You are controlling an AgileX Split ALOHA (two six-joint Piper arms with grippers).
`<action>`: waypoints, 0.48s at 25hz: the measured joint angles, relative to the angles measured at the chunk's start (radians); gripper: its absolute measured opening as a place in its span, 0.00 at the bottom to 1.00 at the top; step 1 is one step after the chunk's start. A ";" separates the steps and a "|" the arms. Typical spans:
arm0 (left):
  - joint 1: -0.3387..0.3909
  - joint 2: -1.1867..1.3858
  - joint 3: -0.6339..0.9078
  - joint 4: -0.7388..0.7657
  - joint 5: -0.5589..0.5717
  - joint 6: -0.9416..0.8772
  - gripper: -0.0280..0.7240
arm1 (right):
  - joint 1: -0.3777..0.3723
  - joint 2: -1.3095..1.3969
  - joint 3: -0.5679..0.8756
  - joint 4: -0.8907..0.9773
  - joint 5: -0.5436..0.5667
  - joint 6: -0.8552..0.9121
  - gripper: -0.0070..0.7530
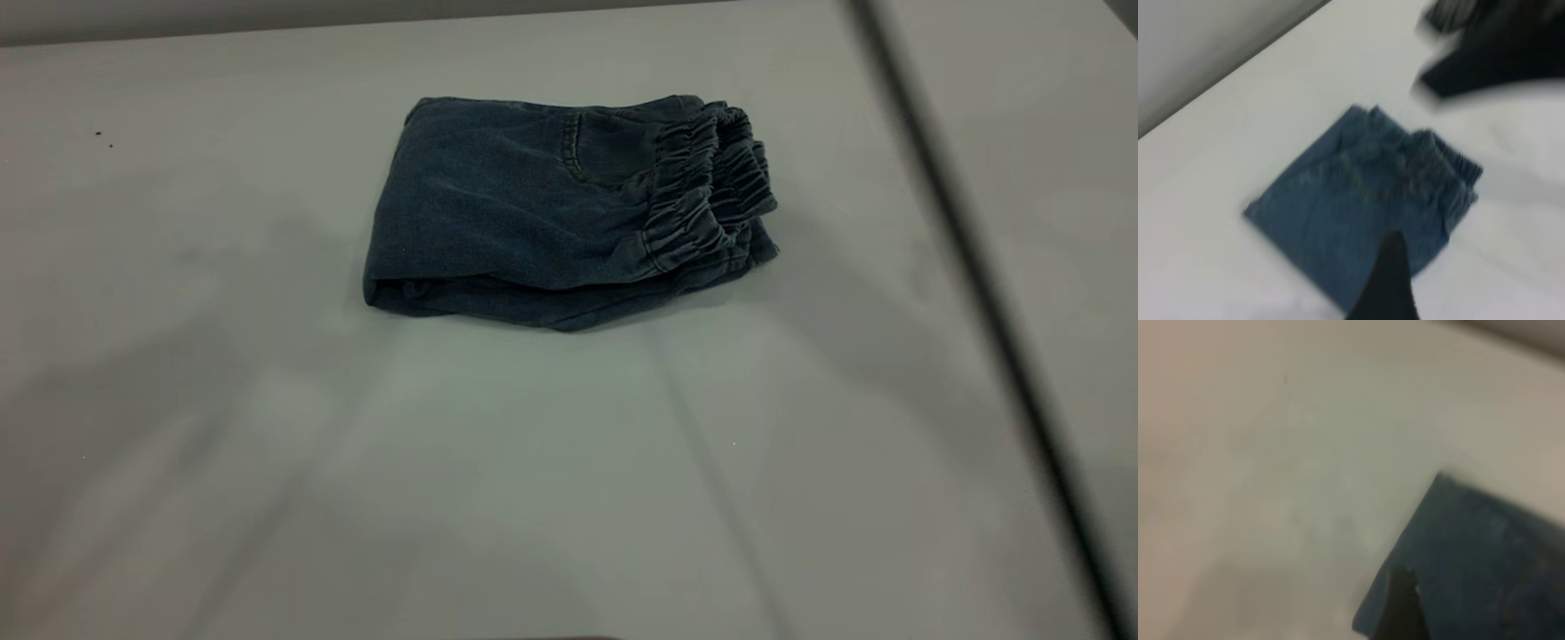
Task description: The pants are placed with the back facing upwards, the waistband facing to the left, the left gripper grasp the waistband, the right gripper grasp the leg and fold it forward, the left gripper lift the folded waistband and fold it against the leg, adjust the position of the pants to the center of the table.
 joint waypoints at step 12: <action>0.000 -0.276 0.041 0.270 0.085 -0.214 0.82 | 0.000 -0.564 0.558 -0.079 0.009 -0.059 0.64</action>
